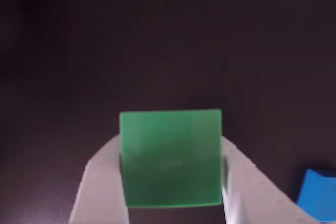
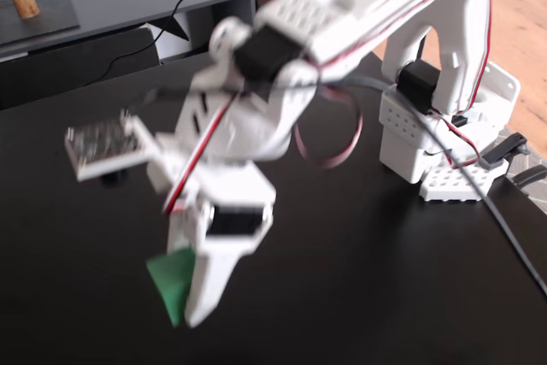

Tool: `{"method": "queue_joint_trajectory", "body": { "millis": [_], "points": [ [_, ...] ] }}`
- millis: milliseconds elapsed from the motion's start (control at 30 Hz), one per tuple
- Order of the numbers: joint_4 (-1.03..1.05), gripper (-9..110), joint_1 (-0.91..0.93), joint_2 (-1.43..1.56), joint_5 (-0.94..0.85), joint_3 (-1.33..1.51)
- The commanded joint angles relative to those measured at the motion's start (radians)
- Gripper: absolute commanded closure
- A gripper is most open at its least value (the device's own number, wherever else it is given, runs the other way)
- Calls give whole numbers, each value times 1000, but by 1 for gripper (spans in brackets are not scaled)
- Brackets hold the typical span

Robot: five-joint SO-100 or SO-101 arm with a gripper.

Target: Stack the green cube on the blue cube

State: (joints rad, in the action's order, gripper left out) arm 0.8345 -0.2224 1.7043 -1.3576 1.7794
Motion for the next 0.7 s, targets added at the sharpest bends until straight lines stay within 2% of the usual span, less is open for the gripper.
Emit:
{"method": "queue_joint_trajectory", "body": {
  "millis": [0,233,667],
  "points": [
    [55,95,64,187,-78,-58],
    [152,96,221,301,-198,-23],
    [-18,96,457,258,-330,164]
  ]
}}
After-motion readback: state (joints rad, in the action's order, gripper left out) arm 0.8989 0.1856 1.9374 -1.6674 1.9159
